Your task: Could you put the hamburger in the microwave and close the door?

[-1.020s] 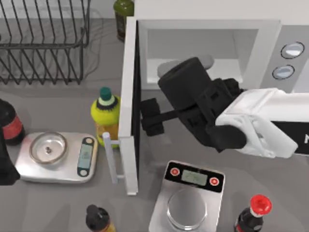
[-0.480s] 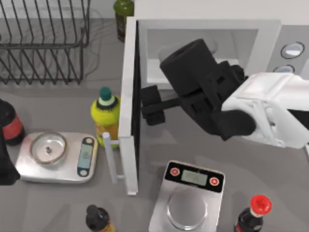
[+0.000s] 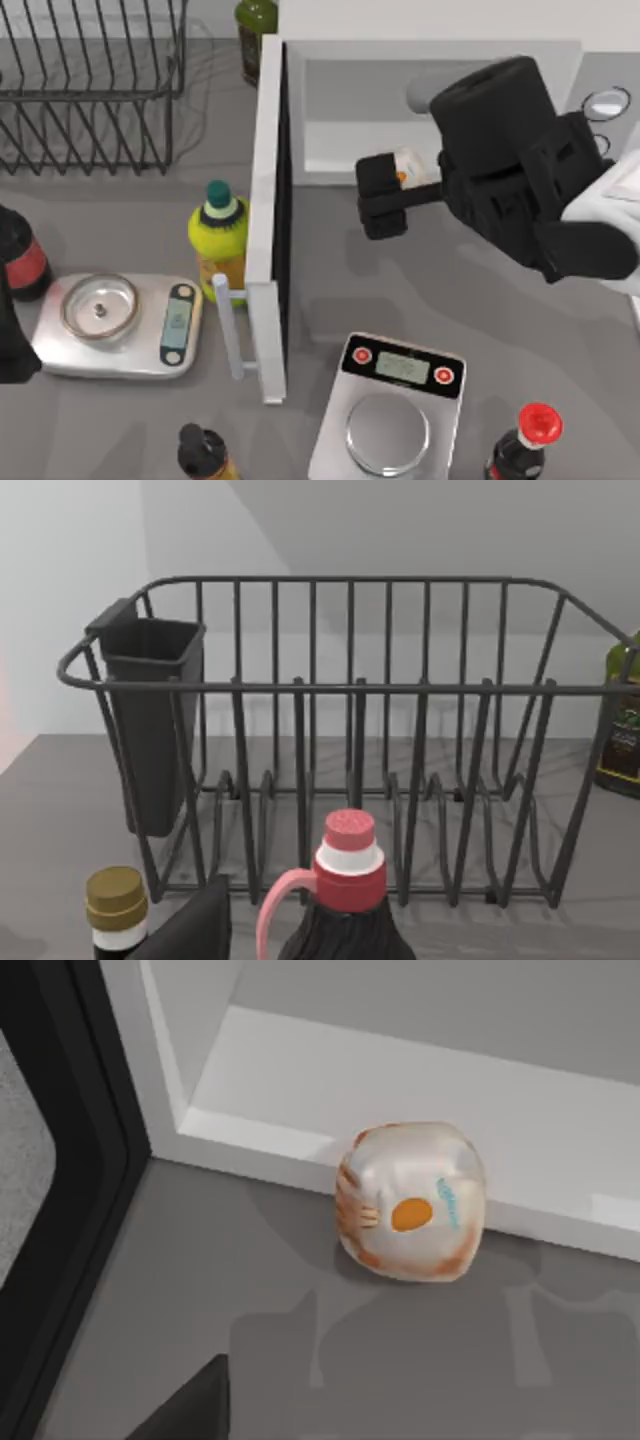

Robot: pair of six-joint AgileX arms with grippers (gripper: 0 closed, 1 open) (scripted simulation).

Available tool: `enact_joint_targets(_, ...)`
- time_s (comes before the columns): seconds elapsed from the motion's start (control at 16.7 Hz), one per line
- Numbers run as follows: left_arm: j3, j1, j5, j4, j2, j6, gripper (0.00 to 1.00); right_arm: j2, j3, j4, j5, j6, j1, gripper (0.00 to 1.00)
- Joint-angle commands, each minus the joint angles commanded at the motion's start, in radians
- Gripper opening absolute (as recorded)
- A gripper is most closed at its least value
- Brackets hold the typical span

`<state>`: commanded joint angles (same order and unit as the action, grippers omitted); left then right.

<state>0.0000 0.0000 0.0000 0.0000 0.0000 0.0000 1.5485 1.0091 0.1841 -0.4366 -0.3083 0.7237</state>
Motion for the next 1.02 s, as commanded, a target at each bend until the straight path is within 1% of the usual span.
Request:
enact_joint_targets(0.36, 0.0, 0.0, 0.0, 0.0, 0.0, 0.0, 1.0, -0.442, -0.289, -0.052, 0.125, 0.087, -0.206, 1.0)
enact_joint_targets(0.78, 0.0, 0.0, 0.0, 0.0, 0.0, 0.0, 1.0, -1.144, -0.717, -0.126, 0.308, 0.215, -0.51, 1.0)
enact_joint_targets(1.02, 0.0, 0.0, 0.0, 0.0, 0.0, 0.0, 1.0, -1.425, -0.914, -0.163, 0.393, 0.277, -0.652, 1.0)
